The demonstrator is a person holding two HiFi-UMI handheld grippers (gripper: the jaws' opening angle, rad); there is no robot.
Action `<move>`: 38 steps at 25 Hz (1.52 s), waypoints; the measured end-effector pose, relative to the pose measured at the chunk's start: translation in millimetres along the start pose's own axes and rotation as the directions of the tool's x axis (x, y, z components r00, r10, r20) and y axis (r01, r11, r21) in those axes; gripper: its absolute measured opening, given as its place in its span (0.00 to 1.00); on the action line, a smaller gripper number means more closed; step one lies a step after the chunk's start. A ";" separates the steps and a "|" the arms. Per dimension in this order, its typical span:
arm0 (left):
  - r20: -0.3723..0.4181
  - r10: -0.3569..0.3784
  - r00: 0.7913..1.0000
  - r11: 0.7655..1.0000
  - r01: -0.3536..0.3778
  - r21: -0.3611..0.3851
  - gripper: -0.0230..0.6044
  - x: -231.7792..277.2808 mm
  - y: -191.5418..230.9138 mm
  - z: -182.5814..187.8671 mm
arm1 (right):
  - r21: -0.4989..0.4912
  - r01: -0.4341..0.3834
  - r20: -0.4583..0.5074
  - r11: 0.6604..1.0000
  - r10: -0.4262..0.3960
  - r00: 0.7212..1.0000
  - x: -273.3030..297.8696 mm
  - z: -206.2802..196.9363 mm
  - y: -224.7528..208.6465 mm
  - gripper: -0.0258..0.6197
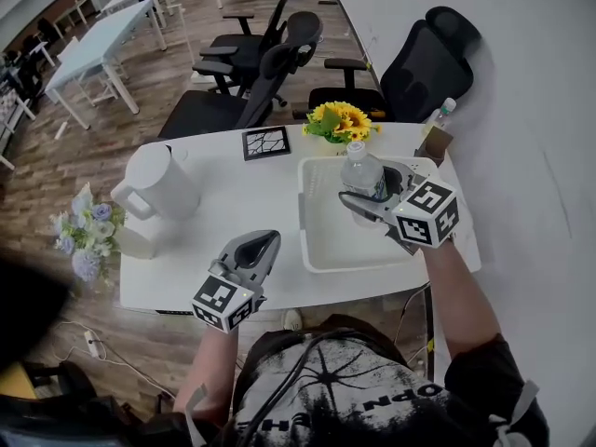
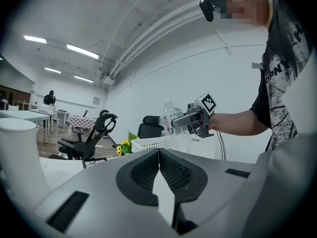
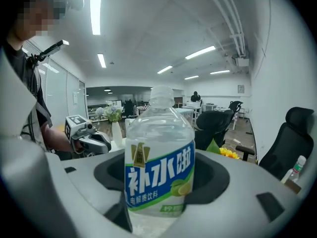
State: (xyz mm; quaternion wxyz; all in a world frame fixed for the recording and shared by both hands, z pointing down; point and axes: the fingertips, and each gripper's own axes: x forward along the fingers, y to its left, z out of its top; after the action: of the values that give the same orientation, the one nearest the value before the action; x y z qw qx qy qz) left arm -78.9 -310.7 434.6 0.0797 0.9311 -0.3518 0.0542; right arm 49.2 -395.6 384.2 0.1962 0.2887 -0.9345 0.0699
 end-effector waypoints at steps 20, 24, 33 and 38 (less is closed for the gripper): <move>0.022 0.346 0.938 0.938 -0.345 -0.025 0.05 -86.5 -59.2 -3.5 | -0.121 -0.321 0.340 0.939 0.343 0.876 -12.6 108.7 119.0 0.53; 0.024 0.382 0.924 0.924 -0.381 -0.029 0.05 -112.6 -53.1 -8.5 | -0.155 -0.367 0.339 0.917 0.399 0.852 6.4 117.7 157.3 0.54; 0.012 0.430 0.903 0.902 -0.429 -0.038 0.05 -191.4 -17.6 -18.4 | -0.167 -0.401 0.358 0.901 0.434 0.827 64.8 139.9 231.2 0.54; 0.009 0.431 0.902 0.902 -0.430 -0.039 0.05 -233.4 8.4 -21.6 | -0.143 -0.376 0.378 0.915 0.402 0.834 105.5 142.3 264.9 0.54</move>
State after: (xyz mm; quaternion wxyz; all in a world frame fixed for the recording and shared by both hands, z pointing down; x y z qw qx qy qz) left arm -259.6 -162.0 420.0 0.0794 0.8293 -0.5503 0.0559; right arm -227.2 -266.2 292.7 -0.0080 0.0945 -0.9953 0.0184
